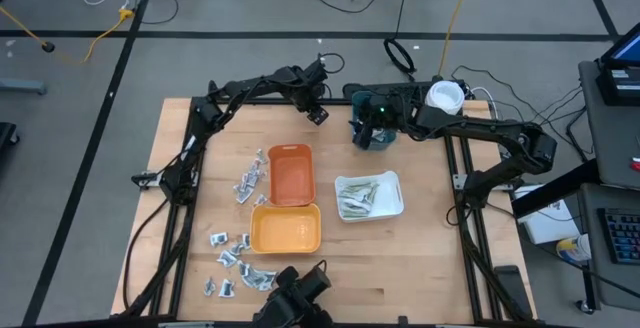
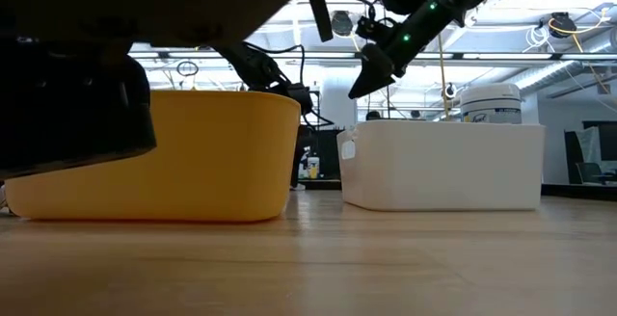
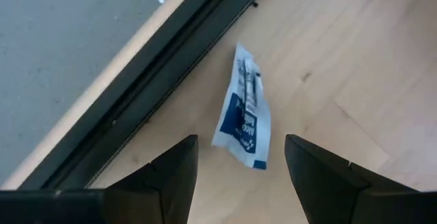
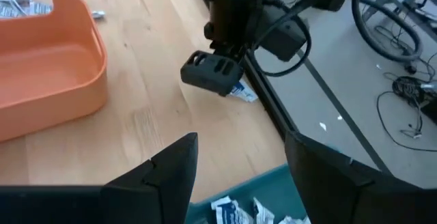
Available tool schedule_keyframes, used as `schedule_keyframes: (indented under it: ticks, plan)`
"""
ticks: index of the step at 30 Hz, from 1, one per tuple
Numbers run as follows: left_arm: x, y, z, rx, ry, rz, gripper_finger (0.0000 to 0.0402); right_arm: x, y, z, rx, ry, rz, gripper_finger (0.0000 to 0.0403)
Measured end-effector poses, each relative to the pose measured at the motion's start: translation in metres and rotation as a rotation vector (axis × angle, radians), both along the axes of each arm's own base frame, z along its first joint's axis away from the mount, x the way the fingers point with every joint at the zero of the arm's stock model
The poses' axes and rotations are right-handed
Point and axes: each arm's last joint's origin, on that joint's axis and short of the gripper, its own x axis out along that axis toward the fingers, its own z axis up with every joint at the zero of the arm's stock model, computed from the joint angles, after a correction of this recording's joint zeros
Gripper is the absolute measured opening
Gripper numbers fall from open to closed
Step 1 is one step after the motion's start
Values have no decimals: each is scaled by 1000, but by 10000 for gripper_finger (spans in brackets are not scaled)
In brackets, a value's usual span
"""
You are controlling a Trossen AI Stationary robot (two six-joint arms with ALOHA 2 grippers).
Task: Pick & Place First Aid Supplies
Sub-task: Put the blue sachet into the blue bin
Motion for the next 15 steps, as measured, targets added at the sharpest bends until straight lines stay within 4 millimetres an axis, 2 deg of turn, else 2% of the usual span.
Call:
schedule_keyframes:
  ticks: [6, 15]
  plan:
    - [2, 0, 1, 2, -19, -5, 178, 5, 5, 4, -70, -13, 59, 215]
    - [9, -7, 1, -23, -67, -79, 38, 12, 15, 8, -152, -15, 133, 215]
